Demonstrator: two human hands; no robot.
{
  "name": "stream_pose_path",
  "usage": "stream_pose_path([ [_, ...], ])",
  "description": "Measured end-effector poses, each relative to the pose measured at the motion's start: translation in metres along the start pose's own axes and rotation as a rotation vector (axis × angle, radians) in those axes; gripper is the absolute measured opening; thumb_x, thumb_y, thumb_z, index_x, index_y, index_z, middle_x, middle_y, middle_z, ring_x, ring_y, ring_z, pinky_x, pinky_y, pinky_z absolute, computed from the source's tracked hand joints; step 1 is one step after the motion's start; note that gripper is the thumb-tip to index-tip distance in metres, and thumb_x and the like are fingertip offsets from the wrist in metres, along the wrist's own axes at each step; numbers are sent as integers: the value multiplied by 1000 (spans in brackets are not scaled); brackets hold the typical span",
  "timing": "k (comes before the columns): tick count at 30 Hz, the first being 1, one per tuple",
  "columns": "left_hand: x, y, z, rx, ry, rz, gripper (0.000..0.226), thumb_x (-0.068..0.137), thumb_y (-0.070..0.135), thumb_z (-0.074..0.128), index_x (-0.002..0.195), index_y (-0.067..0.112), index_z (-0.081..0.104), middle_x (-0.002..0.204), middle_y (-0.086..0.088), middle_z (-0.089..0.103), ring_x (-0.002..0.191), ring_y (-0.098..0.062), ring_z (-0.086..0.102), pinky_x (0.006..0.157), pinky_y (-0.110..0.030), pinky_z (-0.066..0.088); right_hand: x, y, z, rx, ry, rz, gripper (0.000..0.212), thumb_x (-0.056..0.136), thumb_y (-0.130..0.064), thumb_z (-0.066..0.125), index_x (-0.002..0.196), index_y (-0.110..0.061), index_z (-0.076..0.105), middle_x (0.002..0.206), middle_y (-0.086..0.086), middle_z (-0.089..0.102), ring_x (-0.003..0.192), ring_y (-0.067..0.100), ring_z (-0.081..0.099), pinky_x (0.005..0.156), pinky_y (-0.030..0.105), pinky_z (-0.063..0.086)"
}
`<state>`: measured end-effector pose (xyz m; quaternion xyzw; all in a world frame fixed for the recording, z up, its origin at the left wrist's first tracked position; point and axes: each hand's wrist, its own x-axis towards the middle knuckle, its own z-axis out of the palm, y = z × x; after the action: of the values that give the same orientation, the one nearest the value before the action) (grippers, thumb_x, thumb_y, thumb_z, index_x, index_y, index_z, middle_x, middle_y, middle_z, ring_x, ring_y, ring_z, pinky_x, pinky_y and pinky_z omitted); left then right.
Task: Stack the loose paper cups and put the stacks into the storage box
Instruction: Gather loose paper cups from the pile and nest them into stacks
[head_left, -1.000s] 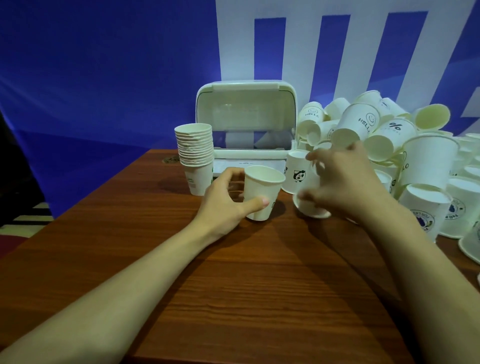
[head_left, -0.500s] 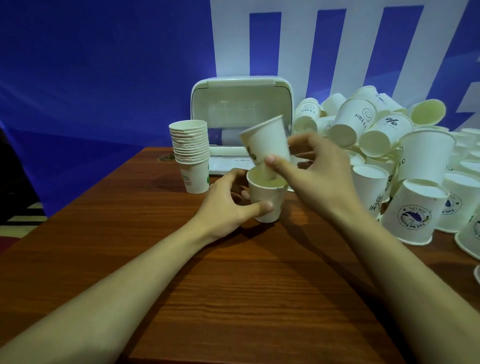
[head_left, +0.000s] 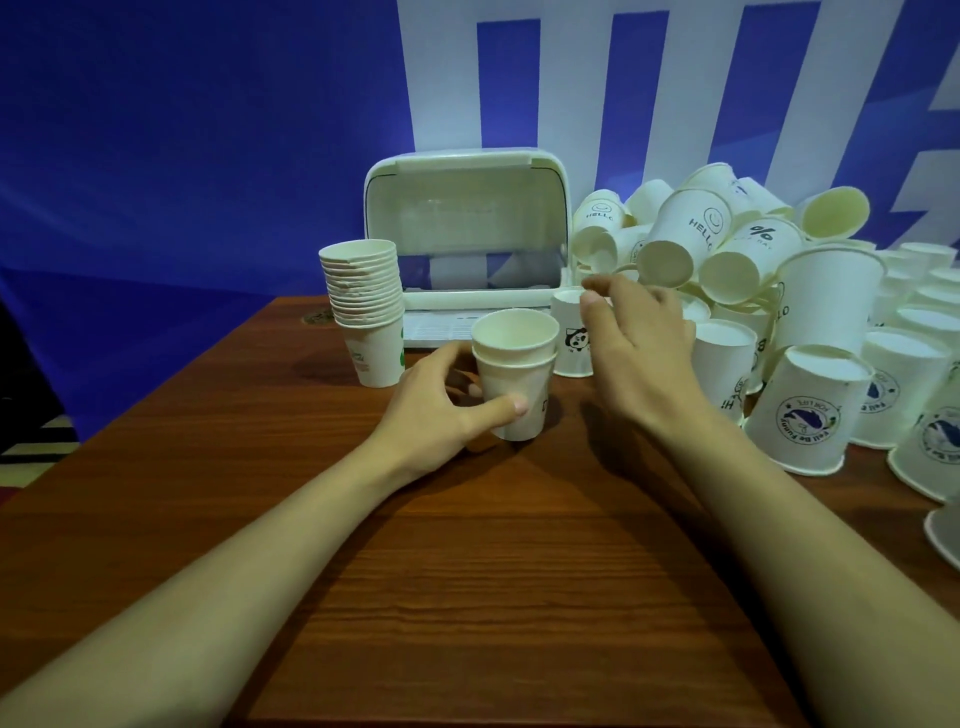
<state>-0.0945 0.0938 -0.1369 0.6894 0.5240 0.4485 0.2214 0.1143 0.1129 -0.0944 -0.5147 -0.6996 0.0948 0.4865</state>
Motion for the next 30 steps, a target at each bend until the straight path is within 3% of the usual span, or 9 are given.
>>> stream_pose_path([
  [4,-2,3,0,-3,-10,10,77,63,68,77,129,32,63,115,15,72,100,1,67,86,-26,57,1,14,4,-340,-250,-59,65,102,-29,40,160,-33,11,156,-9,42,153,25,5,113,52,12],
  [7,-3,4,1,-17,0,7,75,62,67,77,128,31,65,112,14,74,99,-1,68,84,-23,56,2,10,7,-480,-260,-66,90,94,-25,53,161,-31,-6,152,-1,37,144,34,18,108,55,22],
  [10,-4,4,1,-15,0,1,77,63,67,78,129,29,65,107,10,75,96,-4,69,84,-28,57,2,10,7,-609,-122,-49,87,90,-34,63,160,-22,12,134,11,39,126,37,31,97,48,30],
  [12,-4,3,1,-16,3,0,75,63,67,78,128,30,65,106,9,75,94,-4,69,84,-28,57,4,13,6,-648,-59,-42,71,84,-41,71,145,-22,42,124,12,41,120,35,33,92,44,29],
  [14,-4,3,1,-12,2,-2,75,64,67,78,128,31,65,107,10,74,94,-4,69,84,-28,57,4,16,4,-625,-17,-51,61,76,-49,77,127,-23,57,118,10,42,114,34,34,90,40,29],
  [20,-4,3,-1,-5,13,-4,82,65,66,79,135,27,64,118,11,74,104,-6,70,90,-33,60,4,1,-1,-258,118,-55,61,73,-48,73,122,-15,59,110,11,57,107,36,52,88,42,43],
  [25,-1,1,0,-50,34,-37,84,61,60,84,132,21,62,122,8,74,111,-6,70,97,-35,61,3,-16,-7,206,208,78,54,70,-34,84,109,-16,52,93,-11,62,82,12,66,77,38,55],
  [28,-1,1,1,-74,17,-54,85,59,60,86,131,21,60,123,5,74,112,-8,71,99,-37,60,0,-20,-2,440,114,111,59,71,-34,88,117,-20,54,106,-7,69,96,4,68,84,31,57],
  [30,-1,0,2,-86,13,-52,84,60,60,87,129,21,60,121,3,75,111,-11,72,100,-41,60,-4,-21,5,408,10,45,53,76,-43,84,120,-24,60,112,-11,70,108,1,63,91,27,52],
])
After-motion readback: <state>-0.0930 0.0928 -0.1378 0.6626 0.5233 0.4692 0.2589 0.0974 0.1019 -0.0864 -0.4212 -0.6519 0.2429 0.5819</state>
